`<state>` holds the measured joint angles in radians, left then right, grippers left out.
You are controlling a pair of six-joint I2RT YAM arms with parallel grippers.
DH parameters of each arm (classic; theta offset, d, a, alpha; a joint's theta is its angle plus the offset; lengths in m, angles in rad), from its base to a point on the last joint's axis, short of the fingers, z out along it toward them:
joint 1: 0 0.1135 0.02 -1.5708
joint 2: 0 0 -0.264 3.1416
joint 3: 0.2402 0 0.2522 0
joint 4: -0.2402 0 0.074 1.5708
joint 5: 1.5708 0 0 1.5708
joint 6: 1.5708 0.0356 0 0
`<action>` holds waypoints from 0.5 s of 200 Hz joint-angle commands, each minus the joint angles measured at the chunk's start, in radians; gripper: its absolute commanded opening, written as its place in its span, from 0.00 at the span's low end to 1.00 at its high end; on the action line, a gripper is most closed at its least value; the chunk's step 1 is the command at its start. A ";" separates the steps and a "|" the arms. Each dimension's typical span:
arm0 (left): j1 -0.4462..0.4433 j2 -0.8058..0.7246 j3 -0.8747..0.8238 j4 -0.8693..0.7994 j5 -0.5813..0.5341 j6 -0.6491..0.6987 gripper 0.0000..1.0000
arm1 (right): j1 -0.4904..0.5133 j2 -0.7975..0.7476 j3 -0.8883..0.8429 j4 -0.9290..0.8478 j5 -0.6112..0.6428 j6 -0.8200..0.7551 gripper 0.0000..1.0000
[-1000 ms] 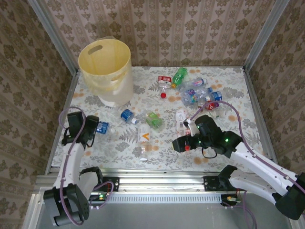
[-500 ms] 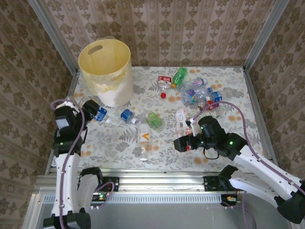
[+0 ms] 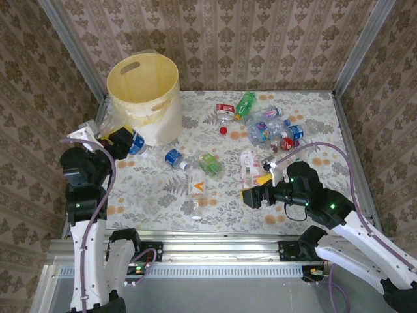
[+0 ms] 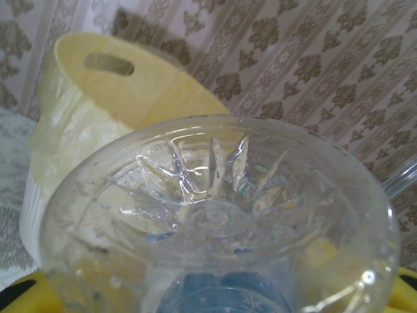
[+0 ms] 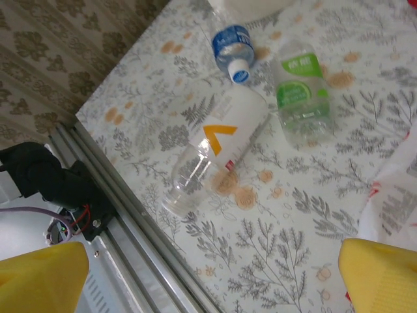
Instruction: Throw the plastic bottles in the bin
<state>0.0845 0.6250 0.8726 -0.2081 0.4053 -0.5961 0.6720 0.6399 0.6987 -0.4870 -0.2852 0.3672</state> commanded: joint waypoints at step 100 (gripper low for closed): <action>-0.011 -0.005 0.114 0.233 0.013 0.169 0.51 | -0.002 -0.067 0.077 0.070 -0.035 -0.142 1.00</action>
<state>0.0795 0.6262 0.9775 -0.1326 0.4152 -0.4595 0.6720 0.5728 0.7403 -0.4442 -0.3073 0.2523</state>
